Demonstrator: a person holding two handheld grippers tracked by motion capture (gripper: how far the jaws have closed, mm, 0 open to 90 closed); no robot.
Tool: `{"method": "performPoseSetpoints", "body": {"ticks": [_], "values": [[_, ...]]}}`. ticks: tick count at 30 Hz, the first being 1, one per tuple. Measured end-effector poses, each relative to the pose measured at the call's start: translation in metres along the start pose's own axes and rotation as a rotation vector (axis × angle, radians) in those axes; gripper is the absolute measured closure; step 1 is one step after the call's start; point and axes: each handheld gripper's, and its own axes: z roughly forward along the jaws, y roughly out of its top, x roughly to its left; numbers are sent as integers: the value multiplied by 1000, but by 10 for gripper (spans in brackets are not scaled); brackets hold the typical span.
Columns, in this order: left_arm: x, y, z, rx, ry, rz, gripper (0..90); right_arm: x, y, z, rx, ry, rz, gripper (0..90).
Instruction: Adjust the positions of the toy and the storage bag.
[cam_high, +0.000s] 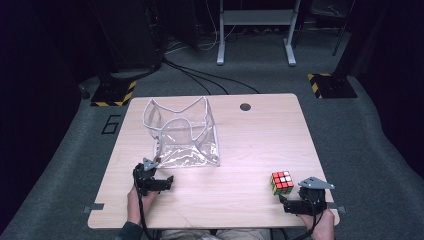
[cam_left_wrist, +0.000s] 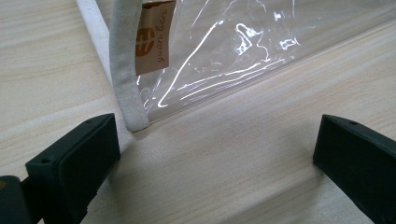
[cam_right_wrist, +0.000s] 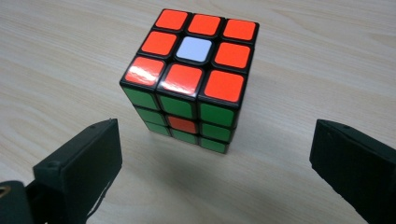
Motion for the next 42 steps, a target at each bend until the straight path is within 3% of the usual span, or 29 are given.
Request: {"method": "performPoseSetpoints", "body": {"ticks": [12,21,28,37,42], "values": [[0,0,0,4,0,1,4,12,14,15,15,7,-3,0],[0,0,0,3,-2,4,4,18,21,30,19,-33,-8,0],[0,0,0,2,-2,2,4,16,23,39,28,-45,23,0],[0,0,0,2,-2,1,4,13,20,38,14,-76,58,266],[0,0,0,1,-2,1,4,12,21,36,16,-93,59,322]]}}
